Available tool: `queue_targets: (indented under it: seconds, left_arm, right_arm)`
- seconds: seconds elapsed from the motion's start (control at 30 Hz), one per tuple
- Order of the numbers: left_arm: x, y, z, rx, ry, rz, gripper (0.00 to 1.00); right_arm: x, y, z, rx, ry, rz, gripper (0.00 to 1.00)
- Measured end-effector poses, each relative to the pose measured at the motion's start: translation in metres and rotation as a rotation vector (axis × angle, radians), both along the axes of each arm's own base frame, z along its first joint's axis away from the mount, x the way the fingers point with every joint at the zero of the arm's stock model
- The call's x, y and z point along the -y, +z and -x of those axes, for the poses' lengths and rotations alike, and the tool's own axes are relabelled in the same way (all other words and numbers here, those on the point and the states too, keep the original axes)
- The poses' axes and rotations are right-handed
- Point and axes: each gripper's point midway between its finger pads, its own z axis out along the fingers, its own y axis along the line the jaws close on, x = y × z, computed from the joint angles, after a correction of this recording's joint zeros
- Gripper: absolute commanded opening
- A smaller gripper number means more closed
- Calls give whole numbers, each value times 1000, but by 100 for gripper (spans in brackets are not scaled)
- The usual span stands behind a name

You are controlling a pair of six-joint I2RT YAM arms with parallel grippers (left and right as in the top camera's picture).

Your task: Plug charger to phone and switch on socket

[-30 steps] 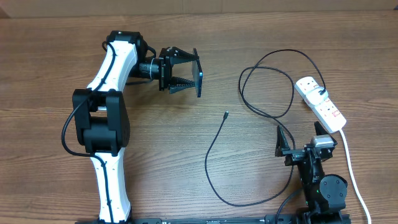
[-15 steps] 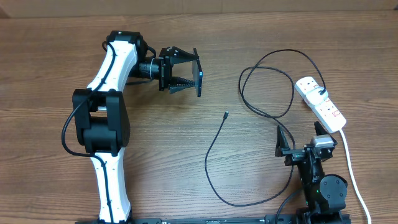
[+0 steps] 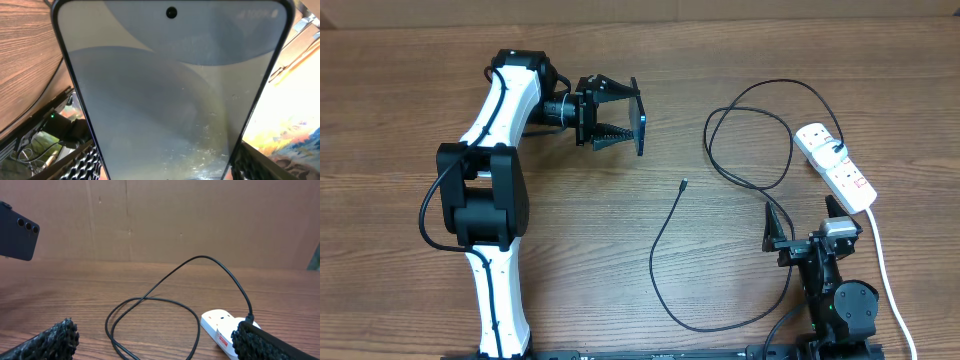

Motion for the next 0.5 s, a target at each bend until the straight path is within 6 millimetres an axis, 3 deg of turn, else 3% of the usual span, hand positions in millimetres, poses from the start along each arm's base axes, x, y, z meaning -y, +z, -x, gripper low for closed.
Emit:
queue_targets:
  seconds: [0.23, 0.33, 0.5]
  left_arm:
    - [0, 0, 0, 0, 0, 0, 70]
    - [0, 0, 0, 0, 0, 0, 70]
    - [0, 0, 0, 0, 0, 0, 70]
  right_arm:
    - [2, 6, 0, 27, -12, 7, 100]
    - [-4, 39, 2, 159, 27, -21, 100]
    - [-46, 81, 23, 311, 298, -127, 100]
